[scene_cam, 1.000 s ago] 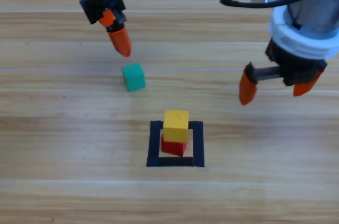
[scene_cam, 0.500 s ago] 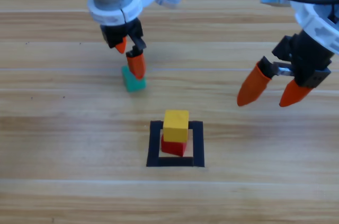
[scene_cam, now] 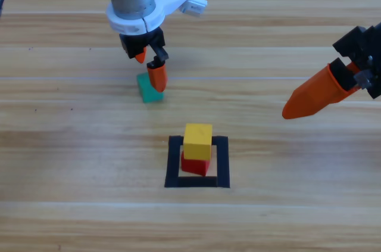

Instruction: Stack the blocks in the rectangular block: red at the bottom, yellow in the middle, green on top

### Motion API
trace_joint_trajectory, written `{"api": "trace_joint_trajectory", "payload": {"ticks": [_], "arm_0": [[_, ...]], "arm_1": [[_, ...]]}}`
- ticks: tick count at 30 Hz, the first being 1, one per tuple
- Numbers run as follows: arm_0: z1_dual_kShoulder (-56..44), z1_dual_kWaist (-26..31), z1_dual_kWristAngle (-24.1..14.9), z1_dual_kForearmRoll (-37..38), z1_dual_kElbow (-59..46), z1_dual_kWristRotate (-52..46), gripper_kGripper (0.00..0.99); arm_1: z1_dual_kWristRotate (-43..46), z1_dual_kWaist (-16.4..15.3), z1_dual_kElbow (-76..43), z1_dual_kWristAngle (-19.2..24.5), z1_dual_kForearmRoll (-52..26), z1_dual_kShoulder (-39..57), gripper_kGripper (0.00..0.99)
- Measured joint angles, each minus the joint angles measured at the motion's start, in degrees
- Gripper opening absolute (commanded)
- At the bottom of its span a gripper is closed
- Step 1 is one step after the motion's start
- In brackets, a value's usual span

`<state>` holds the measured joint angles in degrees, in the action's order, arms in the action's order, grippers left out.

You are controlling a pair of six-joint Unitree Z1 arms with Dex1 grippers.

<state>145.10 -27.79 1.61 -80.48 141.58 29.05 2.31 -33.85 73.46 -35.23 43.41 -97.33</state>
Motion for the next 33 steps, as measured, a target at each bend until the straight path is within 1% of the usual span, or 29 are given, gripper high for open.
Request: {"api": "trace_joint_trajectory", "payload": {"ticks": [4,10,13,33], "arm_0": [[1.15,0.54,0.0,0.0,0.48,0.43,0.988],[1.75,1.2,0.0,0.0,0.56,0.78,0.966],[1.79,1.41,0.0,0.0,0.56,0.99,0.943],[2.89,1.45,0.0,0.0,0.57,1.0,0.946]], "arm_1": [[0.81,0.08,-2.27,-1.05,-1.93,0.0,0.99],[0.9,0.09,-2.74,-1.26,-3.82,0.04,0.99],[0.9,0.09,-3.08,-1.26,-3.9,0.04,0.99],[0.9,0.09,-3.39,-1.26,-4.21,0.04,0.99]]}}
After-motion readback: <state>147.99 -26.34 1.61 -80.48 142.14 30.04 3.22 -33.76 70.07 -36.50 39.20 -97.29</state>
